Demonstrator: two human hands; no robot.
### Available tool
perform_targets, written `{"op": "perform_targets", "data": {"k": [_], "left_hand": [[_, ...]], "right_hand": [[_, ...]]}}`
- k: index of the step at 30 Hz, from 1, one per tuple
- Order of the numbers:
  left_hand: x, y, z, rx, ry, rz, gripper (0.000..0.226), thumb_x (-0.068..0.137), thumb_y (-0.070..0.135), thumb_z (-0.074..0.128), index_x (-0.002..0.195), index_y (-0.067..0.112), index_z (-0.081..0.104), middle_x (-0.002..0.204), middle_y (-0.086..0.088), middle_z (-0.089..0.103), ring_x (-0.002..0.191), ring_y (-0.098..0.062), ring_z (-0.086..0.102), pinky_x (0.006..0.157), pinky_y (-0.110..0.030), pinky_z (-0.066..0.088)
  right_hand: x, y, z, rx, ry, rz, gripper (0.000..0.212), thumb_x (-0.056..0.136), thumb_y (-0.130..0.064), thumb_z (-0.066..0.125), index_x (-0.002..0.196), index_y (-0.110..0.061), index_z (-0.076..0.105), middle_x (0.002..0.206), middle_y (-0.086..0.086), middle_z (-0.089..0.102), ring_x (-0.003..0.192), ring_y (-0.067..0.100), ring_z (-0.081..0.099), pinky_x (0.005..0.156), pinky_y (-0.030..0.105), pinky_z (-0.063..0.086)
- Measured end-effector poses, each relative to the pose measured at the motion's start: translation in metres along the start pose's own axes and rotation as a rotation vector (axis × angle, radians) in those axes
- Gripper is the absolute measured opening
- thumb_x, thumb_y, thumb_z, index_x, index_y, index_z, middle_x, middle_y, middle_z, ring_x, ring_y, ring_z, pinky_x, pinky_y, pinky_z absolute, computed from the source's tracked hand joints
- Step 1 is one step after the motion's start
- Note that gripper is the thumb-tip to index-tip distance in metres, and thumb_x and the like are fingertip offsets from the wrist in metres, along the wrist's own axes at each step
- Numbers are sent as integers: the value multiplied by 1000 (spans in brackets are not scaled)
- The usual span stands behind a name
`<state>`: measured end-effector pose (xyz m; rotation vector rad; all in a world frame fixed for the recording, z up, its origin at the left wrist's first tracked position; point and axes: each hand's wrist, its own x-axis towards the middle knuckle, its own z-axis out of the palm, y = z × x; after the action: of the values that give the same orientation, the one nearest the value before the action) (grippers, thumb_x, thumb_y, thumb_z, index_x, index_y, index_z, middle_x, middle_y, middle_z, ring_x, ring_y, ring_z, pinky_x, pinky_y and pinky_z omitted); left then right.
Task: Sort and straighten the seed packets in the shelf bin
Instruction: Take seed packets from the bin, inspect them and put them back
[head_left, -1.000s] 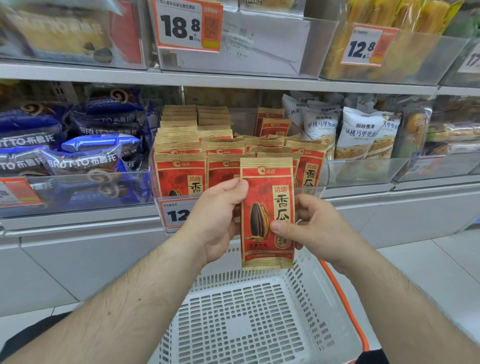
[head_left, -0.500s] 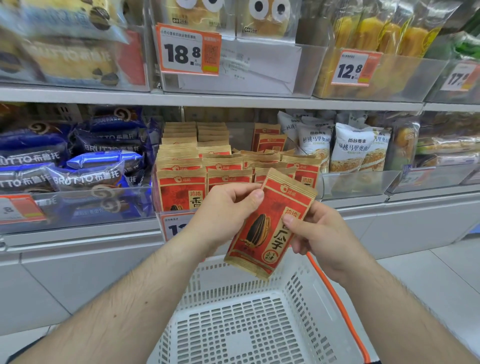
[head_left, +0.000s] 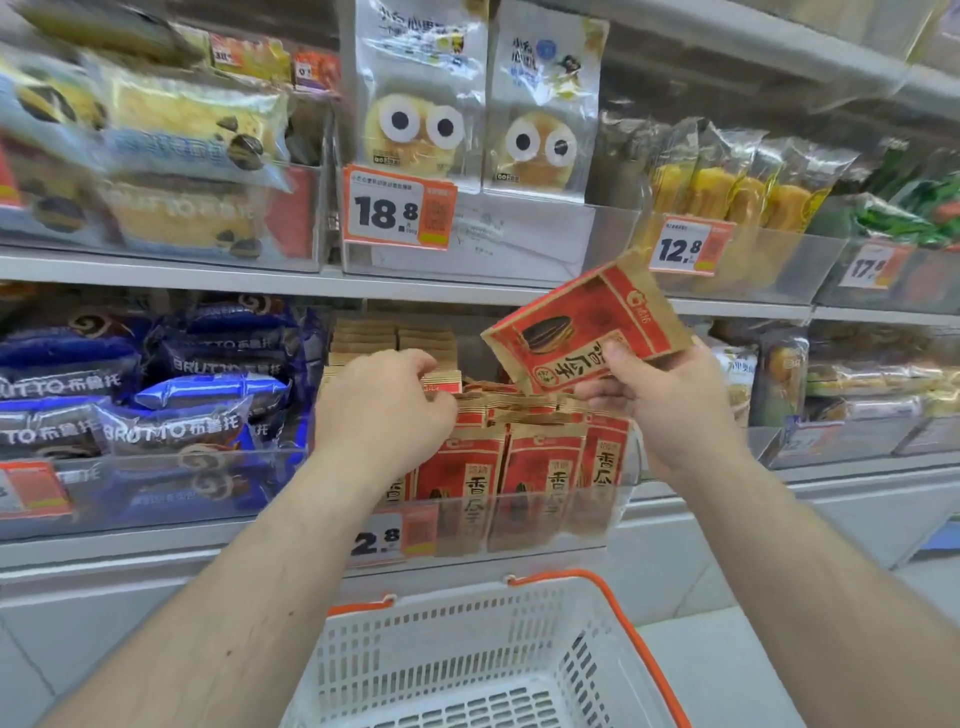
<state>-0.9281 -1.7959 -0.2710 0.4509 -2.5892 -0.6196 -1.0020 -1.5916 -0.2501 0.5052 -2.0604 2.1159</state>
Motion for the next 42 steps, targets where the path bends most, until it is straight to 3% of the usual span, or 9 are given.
{"op": "perform_targets", "data": {"k": [5, 8, 18, 23, 27, 34, 37, 39, 42], "left_hand": [[18, -2, 8, 80, -107, -42, 49, 92, 51, 53, 137, 34, 56, 135, 5, 62, 127, -23, 52, 101, -42, 45], [25, -5, 13, 52, -141, -60, 49, 92, 53, 53, 137, 34, 56, 134, 6, 62, 125, -22, 55, 96, -39, 48], [35, -7, 19, 58, -165, -105, 46, 93, 55, 53, 134, 36, 57, 133, 5, 60, 128, -20, 48, 99, -42, 45], [37, -12, 19, -2, -153, -111, 42, 92, 54, 54, 131, 38, 60, 132, 12, 61, 129, -16, 47, 100, -40, 44], [39, -13, 20, -6, -146, -121, 44, 92, 55, 54, 132, 39, 59, 133, 13, 60, 131, -15, 45, 101, -40, 44], [38, -10, 20, -14, -149, -120, 41, 92, 54, 54, 130, 38, 60, 132, 13, 60, 133, -14, 42, 105, -44, 43], [38, -9, 19, -20, -155, -123, 41, 93, 54, 54, 131, 39, 59, 132, 14, 60, 133, -13, 41, 106, -43, 42], [38, -9, 20, -17, -151, -123, 41, 93, 54, 54, 131, 39, 59, 132, 14, 60, 133, -13, 41, 106, -43, 41], [37, -8, 21, -7, -152, -132, 41, 92, 55, 54, 130, 39, 59, 132, 13, 60, 132, -14, 42, 105, -44, 40]], "right_hand": [[56, 7, 13, -263, -127, -31, 12, 95, -13, 63, 98, -24, 62, 88, 6, 75, 79, 26, 74, 77, 43, 60], [86, 22, 18, -419, -183, 8, 7, 94, -16, 66, 99, -20, 63, 89, 6, 75, 81, 24, 75, 84, 50, 59], [132, 60, 50, -725, -358, 107, 9, 93, -14, 64, 87, -16, 59, 87, 9, 74, 83, 21, 74, 81, 41, 61], [141, 67, 60, -996, -359, -14, 18, 88, -27, 71, 104, -20, 68, 97, -1, 69, 91, 19, 66, 85, 37, 56], [145, 71, 71, -1043, -271, -165, 14, 91, -17, 63, 100, -17, 74, 105, 0, 70, 90, 13, 60, 82, 26, 49], [152, 78, 90, -1119, -403, -55, 32, 97, -22, 54, 125, -9, 62, 107, 13, 67, 86, 24, 58, 71, 28, 43], [159, 74, 102, -1270, -521, -13, 42, 100, -30, 49, 136, -8, 53, 118, 14, 63, 103, 28, 58, 84, 33, 48], [165, 73, 108, -1367, -566, 12, 46, 103, -34, 45, 143, -10, 47, 138, 14, 55, 124, 29, 52, 100, 35, 42], [172, 76, 113, -1458, -630, 82, 47, 105, -33, 40, 147, -11, 41, 148, 13, 47, 134, 28, 46, 106, 36, 37]]}}
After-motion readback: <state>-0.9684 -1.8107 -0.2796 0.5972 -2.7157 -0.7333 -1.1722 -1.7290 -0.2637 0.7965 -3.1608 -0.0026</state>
